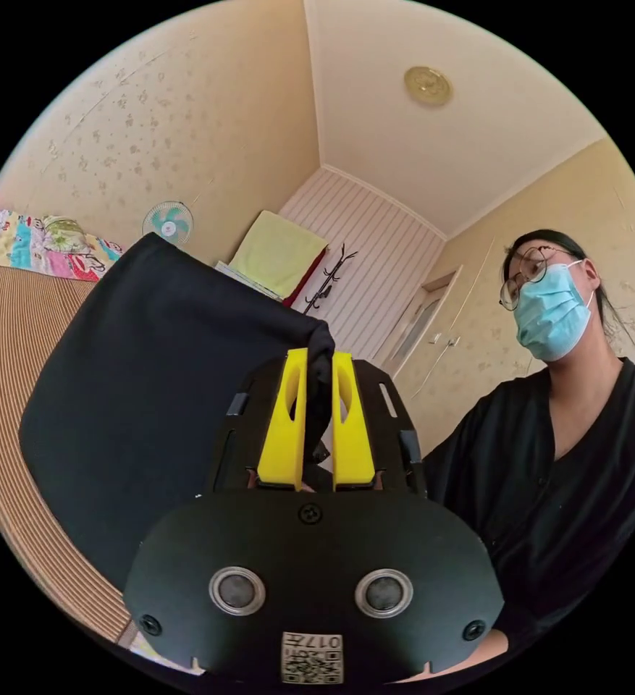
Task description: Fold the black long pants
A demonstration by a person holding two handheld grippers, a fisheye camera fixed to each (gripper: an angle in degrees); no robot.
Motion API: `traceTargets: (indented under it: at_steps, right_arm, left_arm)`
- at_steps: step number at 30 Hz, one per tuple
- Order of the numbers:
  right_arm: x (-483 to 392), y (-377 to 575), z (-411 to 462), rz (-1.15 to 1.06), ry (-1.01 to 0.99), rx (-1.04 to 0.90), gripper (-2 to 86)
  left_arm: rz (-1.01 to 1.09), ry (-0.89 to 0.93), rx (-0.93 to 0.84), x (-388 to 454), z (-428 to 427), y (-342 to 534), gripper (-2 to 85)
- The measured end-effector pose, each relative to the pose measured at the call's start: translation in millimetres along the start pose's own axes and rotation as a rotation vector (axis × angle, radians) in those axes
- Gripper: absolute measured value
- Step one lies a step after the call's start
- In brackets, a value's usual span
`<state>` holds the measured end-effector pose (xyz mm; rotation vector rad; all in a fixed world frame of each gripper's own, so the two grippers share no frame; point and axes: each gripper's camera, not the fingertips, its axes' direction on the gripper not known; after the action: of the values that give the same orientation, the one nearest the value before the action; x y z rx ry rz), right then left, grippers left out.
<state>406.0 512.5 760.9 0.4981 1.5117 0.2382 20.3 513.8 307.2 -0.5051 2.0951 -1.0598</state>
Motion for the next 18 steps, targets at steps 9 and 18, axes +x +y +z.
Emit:
traceTargets:
  at_steps: [9, 18]
  right_arm:
    - [128.1, 31.7, -175.9, 0.333, 0.112, 0.232, 2.4]
    - [137.8, -18.7, -171.4, 0.206, -0.154, -0.023, 10.6]
  left_arm:
    - [-0.014, -0.288, -0.461, -11.8, 220.9, 115.4, 8.0]
    - [-0.161, -0.227, -0.236, -26.5, 147.4, 120.6, 9.4]
